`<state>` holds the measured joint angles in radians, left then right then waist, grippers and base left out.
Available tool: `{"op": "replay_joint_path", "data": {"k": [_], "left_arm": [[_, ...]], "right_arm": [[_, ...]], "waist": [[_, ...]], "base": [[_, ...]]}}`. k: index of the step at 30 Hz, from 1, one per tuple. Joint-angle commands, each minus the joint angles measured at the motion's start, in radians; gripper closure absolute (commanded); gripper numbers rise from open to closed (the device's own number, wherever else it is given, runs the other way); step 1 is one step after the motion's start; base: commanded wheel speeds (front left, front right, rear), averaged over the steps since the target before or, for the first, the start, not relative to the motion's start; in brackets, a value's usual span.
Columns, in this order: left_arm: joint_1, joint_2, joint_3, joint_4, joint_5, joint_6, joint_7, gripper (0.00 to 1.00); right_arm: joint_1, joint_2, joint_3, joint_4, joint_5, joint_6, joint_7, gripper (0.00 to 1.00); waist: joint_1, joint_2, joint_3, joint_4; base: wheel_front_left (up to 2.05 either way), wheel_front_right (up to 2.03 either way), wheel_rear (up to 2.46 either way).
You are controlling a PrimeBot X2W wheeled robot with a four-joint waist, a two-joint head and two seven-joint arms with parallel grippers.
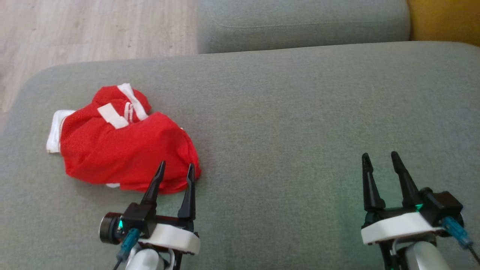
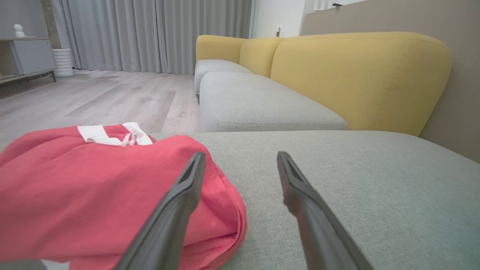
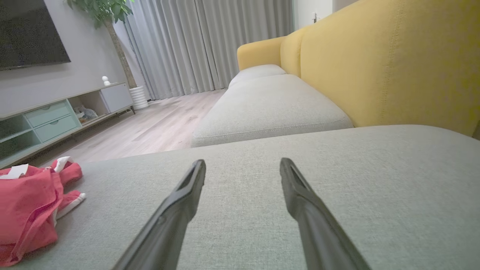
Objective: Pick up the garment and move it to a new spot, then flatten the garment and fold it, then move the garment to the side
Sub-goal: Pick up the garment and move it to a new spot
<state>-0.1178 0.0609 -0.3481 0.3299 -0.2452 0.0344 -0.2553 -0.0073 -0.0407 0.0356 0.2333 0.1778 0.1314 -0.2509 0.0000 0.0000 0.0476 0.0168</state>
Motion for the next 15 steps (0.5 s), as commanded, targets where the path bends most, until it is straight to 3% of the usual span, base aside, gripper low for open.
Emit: {"op": "replay_joint_path", "data": {"k": [1, 15], "left_arm": [[-0.034, -0.003, 0.043, -0.029, 0.007, 0.0, -0.006, 0.0], [-0.018, -0.008, 0.089, -0.021, 0.035, 0.0, -0.006, 0.0]], "right_arm": [[-0.025, -0.009, 0.033, -0.035, 0.009, -0.001, -0.011, 0.0], [-0.006, -0.009, 0.105, -0.038, 0.027, -0.001, -0.011, 0.0]], "waist": [[0.0, 0.0, -0.004, 0.013], [0.0, 0.0, -0.022, 0.17]], "base": [[0.0, 0.0, 0.0], [0.0, 0.0, 0.0]]}}
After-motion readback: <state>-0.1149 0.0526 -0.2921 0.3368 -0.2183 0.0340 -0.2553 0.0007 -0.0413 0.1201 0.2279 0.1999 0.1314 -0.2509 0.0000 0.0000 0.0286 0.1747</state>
